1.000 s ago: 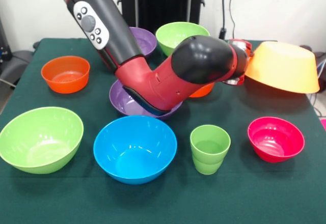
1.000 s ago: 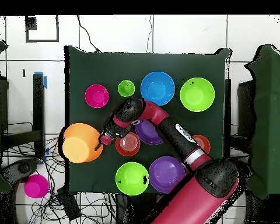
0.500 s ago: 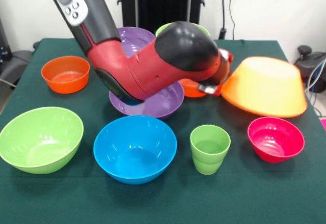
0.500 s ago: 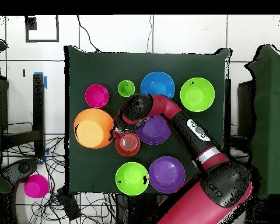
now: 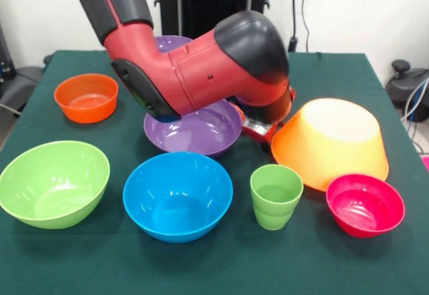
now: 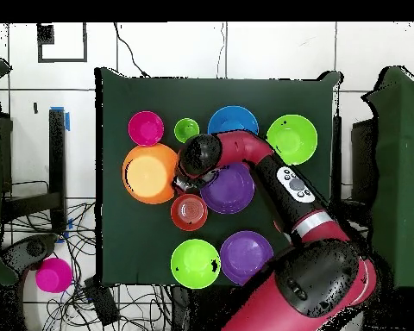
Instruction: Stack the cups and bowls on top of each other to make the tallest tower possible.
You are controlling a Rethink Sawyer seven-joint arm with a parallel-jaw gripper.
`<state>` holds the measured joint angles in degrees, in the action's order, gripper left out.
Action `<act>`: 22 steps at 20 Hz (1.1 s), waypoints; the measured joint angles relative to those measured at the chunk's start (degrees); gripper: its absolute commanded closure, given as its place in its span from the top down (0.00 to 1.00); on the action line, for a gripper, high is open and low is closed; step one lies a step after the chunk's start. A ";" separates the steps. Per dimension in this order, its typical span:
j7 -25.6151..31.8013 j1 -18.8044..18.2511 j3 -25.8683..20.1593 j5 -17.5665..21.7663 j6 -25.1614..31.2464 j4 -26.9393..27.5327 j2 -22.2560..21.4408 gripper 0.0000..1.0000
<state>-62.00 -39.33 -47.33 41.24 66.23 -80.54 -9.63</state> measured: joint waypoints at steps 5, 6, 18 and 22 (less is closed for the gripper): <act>-4.93 3.74 3.68 0.23 -0.25 2.08 -2.33 1.00; -6.67 4.81 4.85 0.55 -0.60 2.53 -3.06 1.00; -24.53 10.42 17.19 7.36 -10.19 5.44 -9.29 1.00; -27.28 10.58 20.39 7.92 -12.16 5.44 -11.21 1.00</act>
<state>-89.29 -28.75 -26.94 49.16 54.07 -75.10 -20.84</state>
